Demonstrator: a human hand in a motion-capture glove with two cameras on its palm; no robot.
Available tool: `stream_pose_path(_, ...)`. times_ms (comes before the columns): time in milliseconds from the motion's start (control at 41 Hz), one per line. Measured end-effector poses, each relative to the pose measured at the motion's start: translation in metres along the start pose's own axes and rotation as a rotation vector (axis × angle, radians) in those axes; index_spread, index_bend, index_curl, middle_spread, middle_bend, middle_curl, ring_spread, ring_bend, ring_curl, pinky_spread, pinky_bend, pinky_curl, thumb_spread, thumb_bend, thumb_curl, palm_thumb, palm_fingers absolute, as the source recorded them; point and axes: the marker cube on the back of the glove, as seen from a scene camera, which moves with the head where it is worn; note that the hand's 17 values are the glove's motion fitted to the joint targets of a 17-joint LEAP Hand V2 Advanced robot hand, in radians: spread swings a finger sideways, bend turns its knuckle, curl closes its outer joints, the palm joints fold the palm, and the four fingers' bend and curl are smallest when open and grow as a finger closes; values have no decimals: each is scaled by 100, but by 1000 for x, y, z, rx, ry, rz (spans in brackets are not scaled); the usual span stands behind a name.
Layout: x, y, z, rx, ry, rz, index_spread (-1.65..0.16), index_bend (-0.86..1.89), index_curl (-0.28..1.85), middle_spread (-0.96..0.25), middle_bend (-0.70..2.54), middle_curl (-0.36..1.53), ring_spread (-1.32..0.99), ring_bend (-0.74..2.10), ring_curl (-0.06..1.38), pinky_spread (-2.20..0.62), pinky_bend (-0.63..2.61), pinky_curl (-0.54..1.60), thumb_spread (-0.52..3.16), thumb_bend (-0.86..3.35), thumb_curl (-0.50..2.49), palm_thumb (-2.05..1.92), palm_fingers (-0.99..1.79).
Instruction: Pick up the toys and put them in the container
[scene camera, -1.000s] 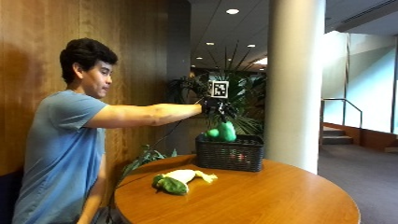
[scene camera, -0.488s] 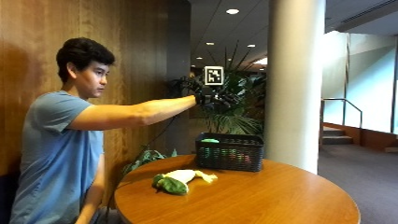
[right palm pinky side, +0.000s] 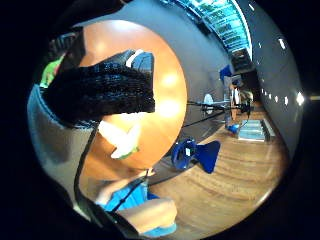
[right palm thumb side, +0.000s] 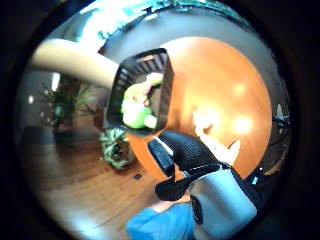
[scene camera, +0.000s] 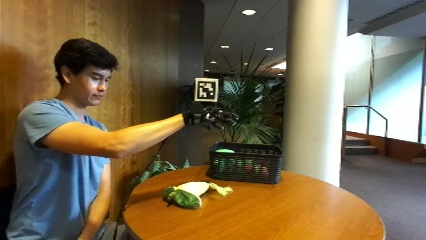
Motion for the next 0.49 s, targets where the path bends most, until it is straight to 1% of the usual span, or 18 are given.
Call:
stream_pose_path(73,20,17,21,-32,32,-89,-26,7,16,17,16,41,10,67,35,7,147,35,106,-3,29,-2,-19)
stream_pose_path(146,38,30,43,-51,90,-66,-26,8,16,17,15,39,11,67,34,7,146,34,107,-3,28,-2,-19)
stream_pose_path(220,51,47,65,-76,90,-170,-25,7,15,17,15,38,11,66,34,7,147,34,107,-3,28,-2,-21)
stream_pose_path(244,55,50,72,-84,82,-157,-25,7,15,17,15,38,11,66,34,7,147,34,108,-3,28,-2,-21)
stream_pose_path(317,67,51,96,-103,91,51,-25,6,15,17,15,37,12,65,33,7,147,34,108,-3,28,-1,-20)
stream_pose_path(342,71,52,106,-110,101,98,-25,6,14,17,16,37,12,65,33,7,147,34,108,-3,28,-1,-21)
stream_pose_path(390,78,56,126,-130,118,131,-25,5,14,16,16,36,12,65,33,7,147,34,108,-2,28,-1,-21)
stream_pose_path(488,84,68,166,-189,98,138,-25,2,12,15,18,36,12,64,33,8,147,34,109,-2,28,-1,-23)
